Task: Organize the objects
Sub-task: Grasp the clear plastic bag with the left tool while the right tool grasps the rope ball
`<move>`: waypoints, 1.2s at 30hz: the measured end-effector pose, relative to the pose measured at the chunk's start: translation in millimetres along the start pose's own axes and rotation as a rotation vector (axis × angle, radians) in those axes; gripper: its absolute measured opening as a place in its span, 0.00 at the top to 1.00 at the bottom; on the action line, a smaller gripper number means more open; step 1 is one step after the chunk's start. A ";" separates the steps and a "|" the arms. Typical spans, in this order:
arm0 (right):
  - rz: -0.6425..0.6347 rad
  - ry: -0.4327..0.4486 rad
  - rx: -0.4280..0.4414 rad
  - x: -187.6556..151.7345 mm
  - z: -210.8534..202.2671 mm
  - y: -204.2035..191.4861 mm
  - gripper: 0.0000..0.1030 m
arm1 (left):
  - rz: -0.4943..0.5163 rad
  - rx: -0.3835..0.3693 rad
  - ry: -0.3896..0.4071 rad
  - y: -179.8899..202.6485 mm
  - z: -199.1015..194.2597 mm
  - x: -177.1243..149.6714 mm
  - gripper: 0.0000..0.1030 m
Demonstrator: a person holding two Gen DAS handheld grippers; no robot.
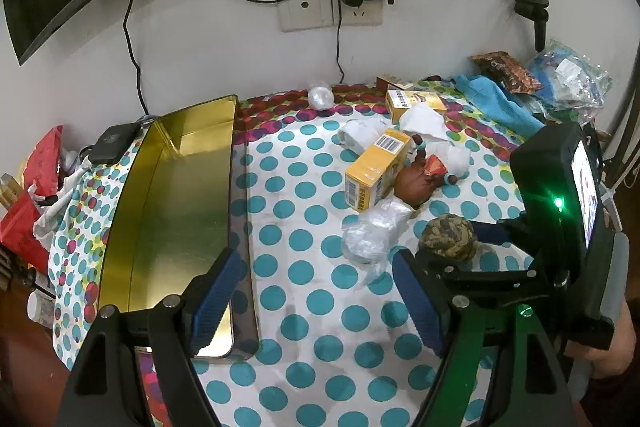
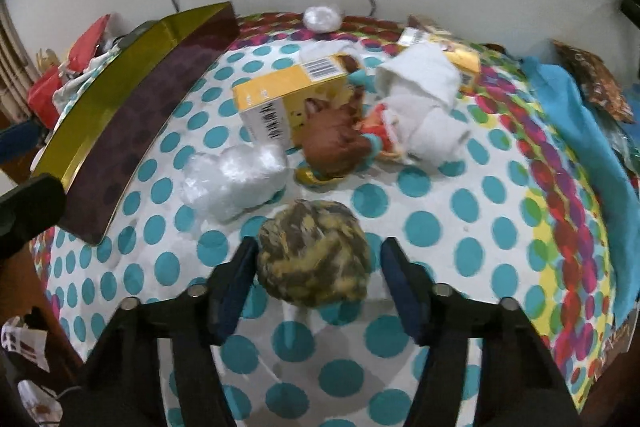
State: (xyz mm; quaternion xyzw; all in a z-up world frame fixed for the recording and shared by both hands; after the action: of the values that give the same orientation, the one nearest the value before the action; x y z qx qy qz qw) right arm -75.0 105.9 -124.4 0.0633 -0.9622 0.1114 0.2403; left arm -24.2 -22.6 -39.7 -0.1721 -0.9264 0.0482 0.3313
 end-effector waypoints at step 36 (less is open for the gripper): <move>0.094 0.119 -0.023 -18.4 -62.7 50.6 0.52 | 0.098 -0.133 -0.112 41.7 110.2 9.2 0.42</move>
State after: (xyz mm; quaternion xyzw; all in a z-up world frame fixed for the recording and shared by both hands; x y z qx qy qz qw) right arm -39.6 171.4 -88.7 0.0085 -0.9493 0.1153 0.2925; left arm -88.4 22.4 -128.2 -0.2358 -0.9352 0.0123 0.2640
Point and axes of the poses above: each gripper's, at about its wrist camera, not at the fingertips, and z roughly the way its jaws point, y to its right, x to its top, the point moved 2 cm from there along z, roughly the way its jaws point, and after that the axes turned 12 degrees about z, right-handed, at the moved point
